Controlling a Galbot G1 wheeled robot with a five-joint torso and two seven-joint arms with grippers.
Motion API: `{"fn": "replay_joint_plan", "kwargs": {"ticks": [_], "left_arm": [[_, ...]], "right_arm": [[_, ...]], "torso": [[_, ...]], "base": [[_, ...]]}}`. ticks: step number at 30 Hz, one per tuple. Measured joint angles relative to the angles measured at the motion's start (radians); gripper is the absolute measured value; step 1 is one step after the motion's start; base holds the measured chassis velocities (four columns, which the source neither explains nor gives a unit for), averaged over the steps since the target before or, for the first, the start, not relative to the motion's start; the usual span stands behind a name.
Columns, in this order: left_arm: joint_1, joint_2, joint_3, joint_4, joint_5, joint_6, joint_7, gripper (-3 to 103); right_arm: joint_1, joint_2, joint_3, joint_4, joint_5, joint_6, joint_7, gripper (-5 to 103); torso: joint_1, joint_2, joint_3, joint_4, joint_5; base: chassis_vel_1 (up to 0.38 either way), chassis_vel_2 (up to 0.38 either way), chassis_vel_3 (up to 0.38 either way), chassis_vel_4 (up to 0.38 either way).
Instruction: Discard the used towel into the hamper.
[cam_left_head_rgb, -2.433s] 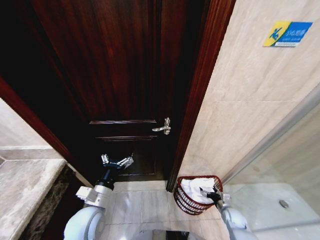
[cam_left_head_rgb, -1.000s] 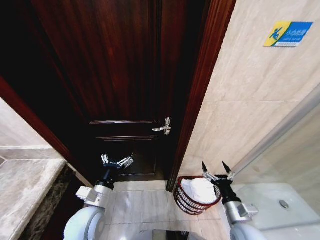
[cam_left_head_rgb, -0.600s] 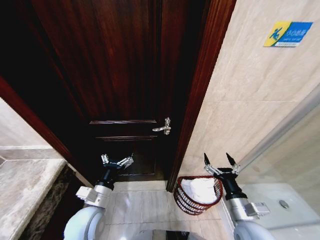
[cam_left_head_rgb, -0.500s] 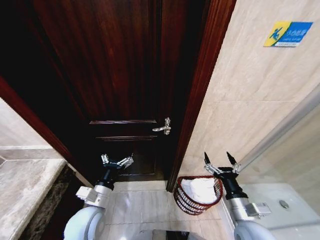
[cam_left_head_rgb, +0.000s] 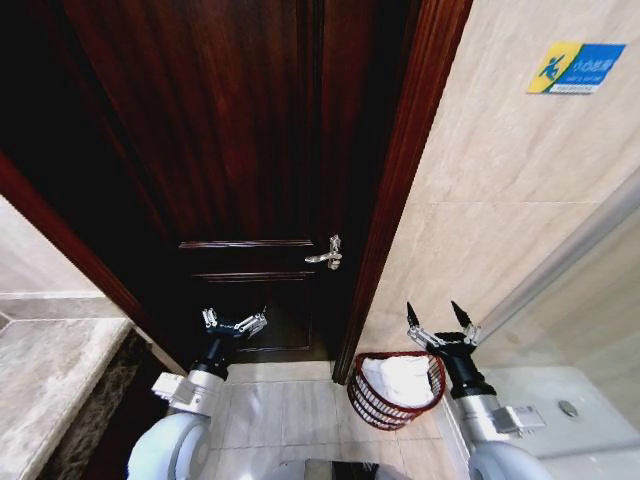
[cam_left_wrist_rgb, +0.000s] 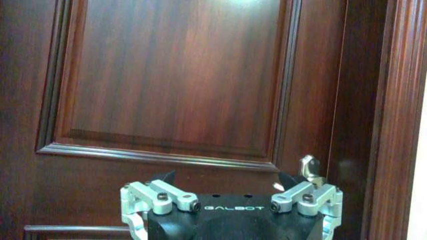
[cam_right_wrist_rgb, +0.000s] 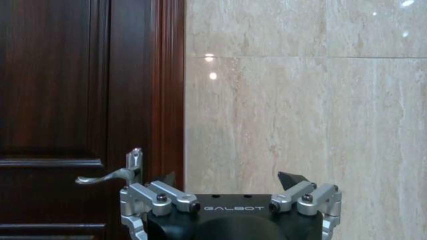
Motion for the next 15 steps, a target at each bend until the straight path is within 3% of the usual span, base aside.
{"fn": "replay_joint_plan", "kwargs": {"ticks": [15], "left_arm": [[0.0,0.0,0.0,0.0,0.0,0.0,0.0,100]], "right_arm": [[0.001,0.0,0.0,-0.002,0.0,0.0,-0.001,100]], "torso": [[0.0,0.0,0.0,0.0,0.0]], "base": [[0.0,0.0,0.0,0.0]]}}
